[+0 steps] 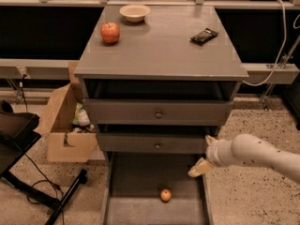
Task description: Pick orange from bottom drawer and place on counter
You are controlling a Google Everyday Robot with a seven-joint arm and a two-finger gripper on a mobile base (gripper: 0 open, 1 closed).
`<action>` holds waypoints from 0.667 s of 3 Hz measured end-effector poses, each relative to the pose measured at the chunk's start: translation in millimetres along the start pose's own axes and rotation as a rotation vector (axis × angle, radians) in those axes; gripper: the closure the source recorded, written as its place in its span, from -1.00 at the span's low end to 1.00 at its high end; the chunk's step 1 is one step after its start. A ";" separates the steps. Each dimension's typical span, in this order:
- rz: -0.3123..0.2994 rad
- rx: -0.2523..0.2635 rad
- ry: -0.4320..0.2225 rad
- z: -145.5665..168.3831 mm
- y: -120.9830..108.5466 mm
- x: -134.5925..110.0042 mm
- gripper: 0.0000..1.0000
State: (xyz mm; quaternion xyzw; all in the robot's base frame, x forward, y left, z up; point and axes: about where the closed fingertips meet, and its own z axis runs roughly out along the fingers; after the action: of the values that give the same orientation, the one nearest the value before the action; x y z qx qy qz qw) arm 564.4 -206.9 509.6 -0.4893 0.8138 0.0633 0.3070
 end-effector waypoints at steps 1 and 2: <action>0.046 0.015 -0.099 58.7 -6.6 14.1 -1.00; 0.116 -0.058 -0.184 124.5 18.8 54.7 -1.00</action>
Offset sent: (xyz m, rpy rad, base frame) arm 0.0127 0.0269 -0.2119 0.3363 0.0439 -0.0230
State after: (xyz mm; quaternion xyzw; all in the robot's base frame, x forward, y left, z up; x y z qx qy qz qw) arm 585.0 -188.5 375.2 -0.4424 0.8070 0.1491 0.3617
